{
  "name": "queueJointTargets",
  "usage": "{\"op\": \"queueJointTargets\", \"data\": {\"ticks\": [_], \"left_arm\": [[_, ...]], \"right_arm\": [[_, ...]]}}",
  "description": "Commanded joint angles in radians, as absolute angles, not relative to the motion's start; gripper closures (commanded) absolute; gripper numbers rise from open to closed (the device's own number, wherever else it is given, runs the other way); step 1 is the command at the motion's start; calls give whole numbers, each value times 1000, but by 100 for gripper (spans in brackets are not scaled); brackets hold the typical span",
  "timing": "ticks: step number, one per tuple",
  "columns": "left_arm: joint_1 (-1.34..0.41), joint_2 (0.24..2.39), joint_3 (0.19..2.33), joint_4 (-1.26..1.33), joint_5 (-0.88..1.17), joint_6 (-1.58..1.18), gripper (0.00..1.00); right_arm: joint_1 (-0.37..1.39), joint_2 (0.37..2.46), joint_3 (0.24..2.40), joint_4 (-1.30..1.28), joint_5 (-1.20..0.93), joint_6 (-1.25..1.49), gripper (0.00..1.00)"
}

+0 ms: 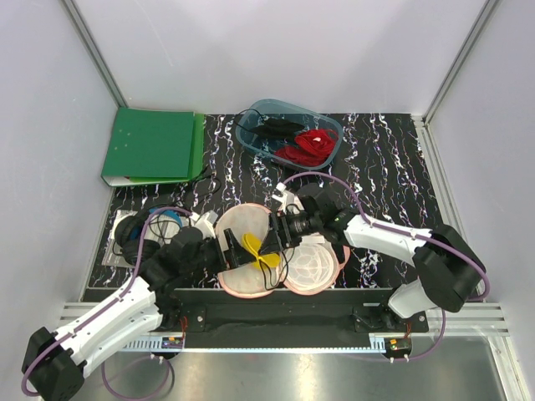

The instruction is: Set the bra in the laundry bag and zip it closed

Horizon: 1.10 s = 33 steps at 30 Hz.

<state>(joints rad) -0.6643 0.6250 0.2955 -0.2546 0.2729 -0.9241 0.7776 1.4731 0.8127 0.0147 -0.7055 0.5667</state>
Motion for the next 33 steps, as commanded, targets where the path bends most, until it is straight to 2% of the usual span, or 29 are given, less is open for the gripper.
{"op": "queueJointTargets", "data": {"ticks": [1, 4, 8, 12, 16, 18, 21, 22, 23, 26, 31, 32, 33], "left_arm": [[-660, 644, 351, -245, 242, -908, 2], [-660, 653, 356, -238, 238, -905, 2], [-660, 663, 362, -235, 248, -904, 2], [-660, 647, 350, -238, 252, -908, 2], [-660, 638, 348, -242, 252, -910, 2], [-660, 634, 347, -248, 253, -908, 2], [-660, 615, 351, -264, 261, -887, 1], [-660, 606, 353, -267, 279, -874, 1], [-660, 579, 357, -273, 288, -862, 1], [-660, 534, 393, -330, 302, -801, 1], [-661, 554, 475, -453, 267, -709, 1], [-660, 564, 480, -456, 265, -710, 1], [-660, 577, 486, -460, 246, -716, 1]], "right_arm": [[793, 1408, 808, 75, -739, 572, 29], [804, 1428, 807, 75, -750, 572, 29], [805, 1454, 793, 80, -723, 566, 39], [804, 1486, 801, 98, -715, 571, 55], [804, 1502, 815, 100, -712, 572, 58], [802, 1500, 816, 100, -693, 575, 63], [801, 1471, 802, 77, -628, 574, 83], [799, 1460, 801, 31, -605, 551, 97], [798, 1428, 807, 2, -542, 532, 100], [795, 1334, 818, -188, -398, 468, 100], [793, 1250, 795, -204, -402, 482, 100], [793, 1265, 799, -198, -446, 488, 96], [793, 1279, 804, -187, -469, 498, 86]]}}
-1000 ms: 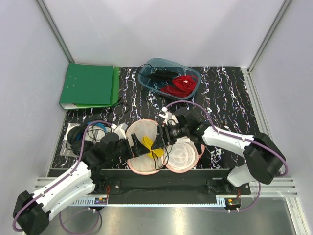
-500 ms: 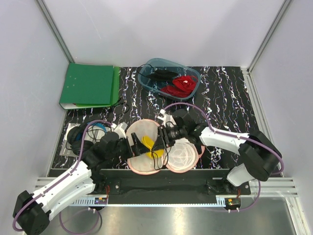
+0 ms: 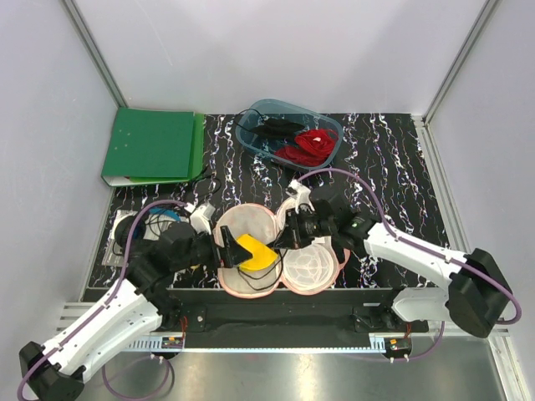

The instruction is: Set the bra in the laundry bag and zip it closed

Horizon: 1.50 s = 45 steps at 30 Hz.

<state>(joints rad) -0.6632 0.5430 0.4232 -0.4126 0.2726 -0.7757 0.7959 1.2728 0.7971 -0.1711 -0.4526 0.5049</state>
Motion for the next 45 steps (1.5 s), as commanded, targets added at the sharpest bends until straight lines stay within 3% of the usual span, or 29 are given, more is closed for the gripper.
{"op": "queueJointTargets", "data": {"ticks": [1, 6, 8, 13, 20, 28, 31, 32, 36, 41, 43, 45], "left_arm": [[-660, 589, 497, -480, 224, -727, 4], [-660, 500, 529, -523, 123, -839, 8], [-660, 454, 528, -499, 100, -842, 7], [-660, 517, 540, -465, 133, -838, 7], [-660, 574, 489, -381, 199, -847, 7], [-660, 560, 494, -371, 222, -833, 7], [-660, 571, 508, -374, 232, -802, 9], [-660, 580, 518, -373, 248, -792, 9], [-660, 650, 547, -374, 293, -723, 13], [-701, 776, 595, -370, 345, -614, 11], [-812, 799, 635, -371, 255, -568, 10], [-909, 825, 658, -370, 162, -540, 9]], "right_arm": [[796, 1293, 801, -149, -489, 538, 81], [865, 1364, 700, 111, -467, 788, 50], [909, 1370, 643, 173, -393, 926, 44], [948, 1367, 543, 285, -229, 1110, 41], [962, 1396, 457, 408, -180, 1223, 40], [965, 1548, 468, 547, -182, 1281, 53], [963, 1578, 480, 580, -199, 1290, 63], [962, 1578, 486, 568, -201, 1289, 72], [965, 1502, 518, 439, -187, 1267, 90], [957, 1391, 563, 194, -170, 1203, 93], [936, 1336, 574, 151, -181, 1198, 100], [885, 1286, 575, 124, -236, 1198, 100]]}}
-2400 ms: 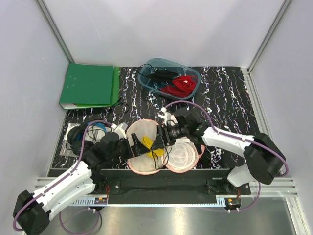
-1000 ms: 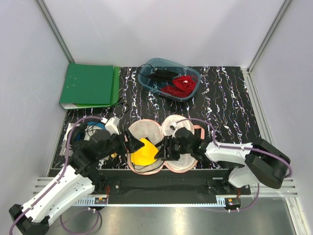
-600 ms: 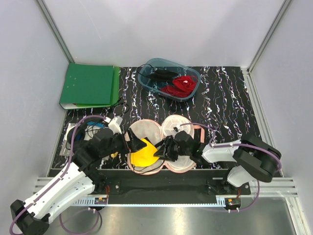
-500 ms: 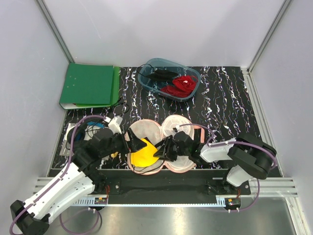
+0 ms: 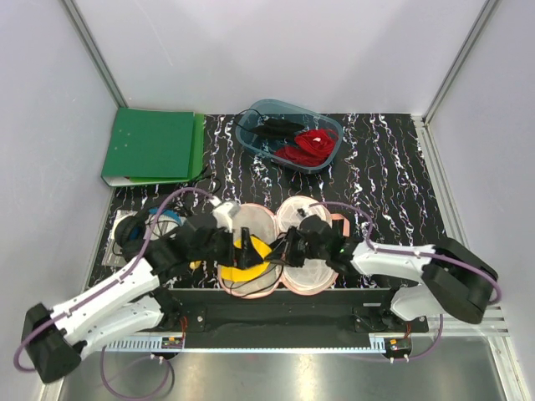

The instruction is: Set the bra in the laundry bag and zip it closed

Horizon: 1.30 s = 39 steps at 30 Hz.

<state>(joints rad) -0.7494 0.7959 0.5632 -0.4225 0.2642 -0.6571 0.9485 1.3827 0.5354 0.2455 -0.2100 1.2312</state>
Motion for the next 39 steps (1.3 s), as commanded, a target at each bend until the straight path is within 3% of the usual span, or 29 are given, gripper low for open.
{"op": "queueJointTargets", "data": {"ticks": [1, 6, 16, 20, 21, 25, 27, 29, 32, 39], "left_arm": [[-987, 831, 667, -371, 75, -519, 9], [-1098, 896, 696, -371, -64, -457, 7], [-1138, 1097, 818, -393, -234, -397, 6], [-1138, 1121, 854, -410, -245, -368, 26], [-1138, 1124, 861, -411, -239, -358, 44], [-1134, 1129, 923, -449, -193, -334, 87], [-1123, 1117, 949, -486, -172, -340, 100], [-1108, 1106, 997, -514, -109, -348, 100], [-1062, 1095, 1076, -574, -9, -363, 100], [-974, 1091, 1204, -684, 159, -361, 100]], "right_arm": [[870, 1270, 577, 114, -253, 1200, 100], [819, 1212, 627, 63, -354, 1164, 100], [793, 1062, 669, -40, -387, 1166, 100], [792, 1019, 658, -38, -416, 1186, 100], [793, 1008, 655, -40, -417, 1189, 100], [779, 951, 647, -70, -419, 1171, 100], [750, 907, 653, -124, -388, 1111, 83], [738, 861, 660, -199, -358, 1033, 66], [736, 821, 682, -297, -328, 912, 50], [736, 701, 681, -377, -393, 666, 24]]}}
